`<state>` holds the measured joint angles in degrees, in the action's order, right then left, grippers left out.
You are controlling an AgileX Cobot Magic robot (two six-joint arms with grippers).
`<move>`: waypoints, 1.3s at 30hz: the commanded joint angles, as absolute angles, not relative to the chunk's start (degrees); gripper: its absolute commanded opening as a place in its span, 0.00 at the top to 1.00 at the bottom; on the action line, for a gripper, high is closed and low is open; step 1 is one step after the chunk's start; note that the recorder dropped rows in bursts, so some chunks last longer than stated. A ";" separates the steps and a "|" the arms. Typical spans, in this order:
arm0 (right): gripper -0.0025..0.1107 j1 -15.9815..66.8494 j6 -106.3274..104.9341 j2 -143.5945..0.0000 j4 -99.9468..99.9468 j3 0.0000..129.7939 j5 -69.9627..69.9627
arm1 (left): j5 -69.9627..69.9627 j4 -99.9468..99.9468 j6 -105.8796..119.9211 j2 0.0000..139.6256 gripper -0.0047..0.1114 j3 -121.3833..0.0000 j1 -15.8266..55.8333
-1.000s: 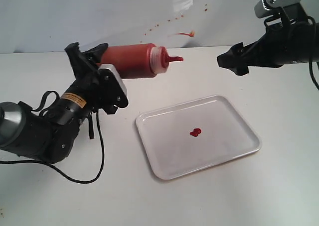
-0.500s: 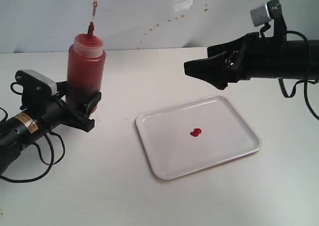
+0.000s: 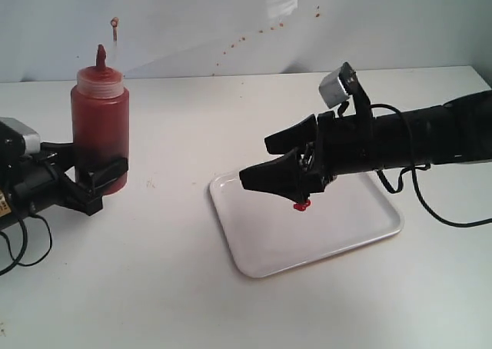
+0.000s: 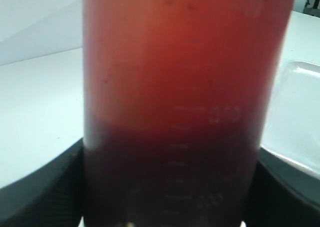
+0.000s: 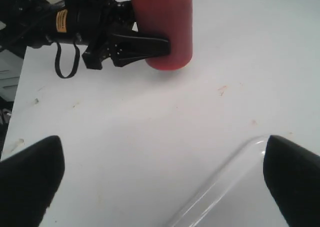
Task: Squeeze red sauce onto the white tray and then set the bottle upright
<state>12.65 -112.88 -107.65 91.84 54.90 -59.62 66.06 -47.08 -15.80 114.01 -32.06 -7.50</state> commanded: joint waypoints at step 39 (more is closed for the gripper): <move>0.05 28.19 -122.84 -107.56 99.95 61.79 -35.10 | 69.96 -52.30 -19.46 125.64 0.96 -40.30 -7.75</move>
